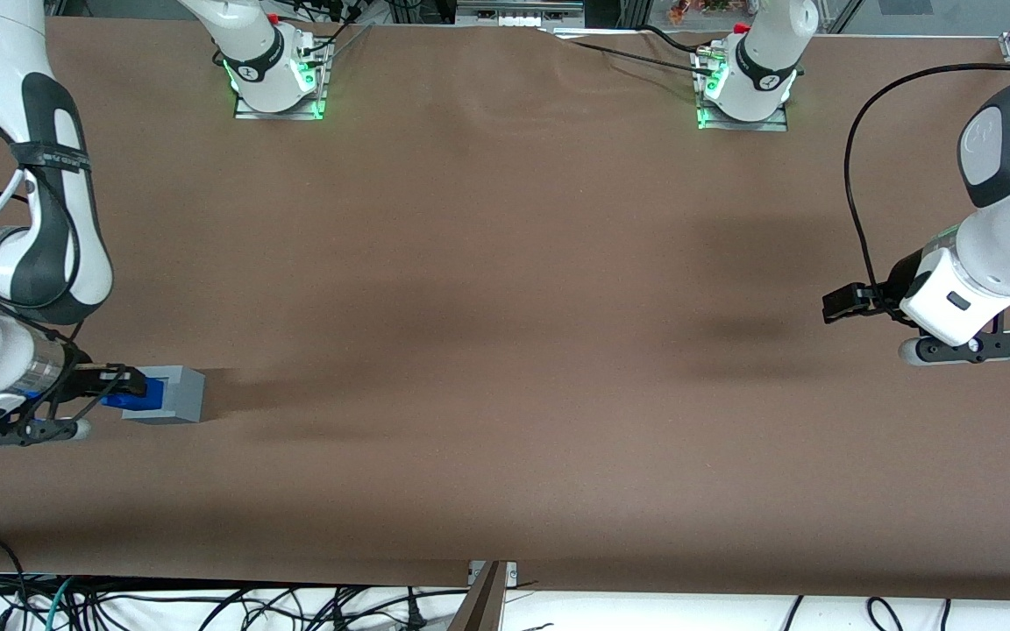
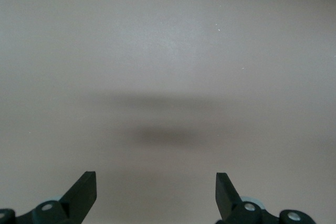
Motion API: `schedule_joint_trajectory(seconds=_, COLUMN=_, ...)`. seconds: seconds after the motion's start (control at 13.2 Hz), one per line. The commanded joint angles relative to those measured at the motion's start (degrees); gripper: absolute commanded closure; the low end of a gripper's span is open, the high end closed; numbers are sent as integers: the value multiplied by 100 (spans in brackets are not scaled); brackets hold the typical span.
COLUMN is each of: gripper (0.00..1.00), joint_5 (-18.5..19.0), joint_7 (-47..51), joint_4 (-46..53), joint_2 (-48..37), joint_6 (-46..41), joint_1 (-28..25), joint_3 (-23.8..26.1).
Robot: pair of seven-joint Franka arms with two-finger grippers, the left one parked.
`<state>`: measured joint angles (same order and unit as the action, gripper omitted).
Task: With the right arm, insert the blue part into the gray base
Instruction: 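Carry the blue part over the gray base's opening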
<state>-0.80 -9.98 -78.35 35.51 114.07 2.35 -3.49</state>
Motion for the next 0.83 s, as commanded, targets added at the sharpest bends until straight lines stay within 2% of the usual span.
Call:
schedule_joint_trajectory(seconds=0.0, gripper=66, joint_5=-78, joint_7=-75, joint_4=-23, joint_2=8, joint_6=-60, joint_1=37, joint_3=-3)
schedule_joint_trajectory(seconds=0.75, gripper=65, joint_5=-34, joint_7=-109, joint_4=-75, joint_2=290, joint_6=177, joint_1=117, joint_3=-12)
